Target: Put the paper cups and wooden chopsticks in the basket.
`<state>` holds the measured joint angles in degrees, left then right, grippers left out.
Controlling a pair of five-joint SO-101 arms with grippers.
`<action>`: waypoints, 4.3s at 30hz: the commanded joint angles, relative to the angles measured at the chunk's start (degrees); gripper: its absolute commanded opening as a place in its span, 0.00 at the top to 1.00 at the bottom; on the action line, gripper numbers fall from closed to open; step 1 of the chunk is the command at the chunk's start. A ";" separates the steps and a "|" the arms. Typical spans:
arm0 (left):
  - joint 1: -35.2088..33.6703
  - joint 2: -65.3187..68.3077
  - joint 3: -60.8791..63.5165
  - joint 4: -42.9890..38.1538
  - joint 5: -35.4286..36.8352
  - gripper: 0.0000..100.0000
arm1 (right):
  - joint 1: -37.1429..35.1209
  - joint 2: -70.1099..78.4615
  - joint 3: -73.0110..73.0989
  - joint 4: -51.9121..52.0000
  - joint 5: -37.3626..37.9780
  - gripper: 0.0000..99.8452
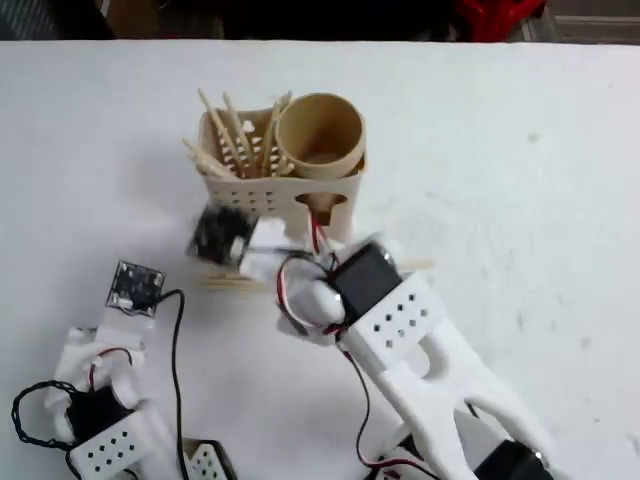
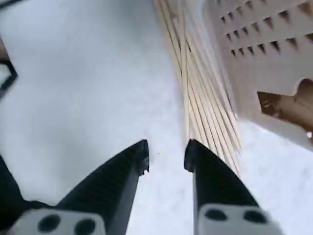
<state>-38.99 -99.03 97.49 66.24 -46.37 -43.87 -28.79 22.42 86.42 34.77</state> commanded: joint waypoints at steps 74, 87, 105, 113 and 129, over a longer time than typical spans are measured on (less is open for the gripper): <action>0.66 0.31 -0.18 0.18 0.00 0.92 | 10.95 -12.79 22.95 -21.85 3.60 0.98; 0.66 0.31 -0.18 0.18 0.00 0.92 | 10.86 -24.22 22.59 -17.80 -1.49 0.98; 0.66 0.31 -0.18 0.26 0.00 0.92 | 15.25 -30.64 36.13 -8.40 15.38 0.98; 0.66 0.31 -0.18 0.35 0.00 0.92 | 24.75 -30.64 44.31 -14.11 20.75 0.98; 0.66 0.31 -0.18 0.35 0.00 0.92 | 22.46 -26.42 37.98 -6.90 18.81 0.86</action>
<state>-38.99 -99.03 97.49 66.24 -46.37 -19.43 -57.80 66.11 77.45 54.64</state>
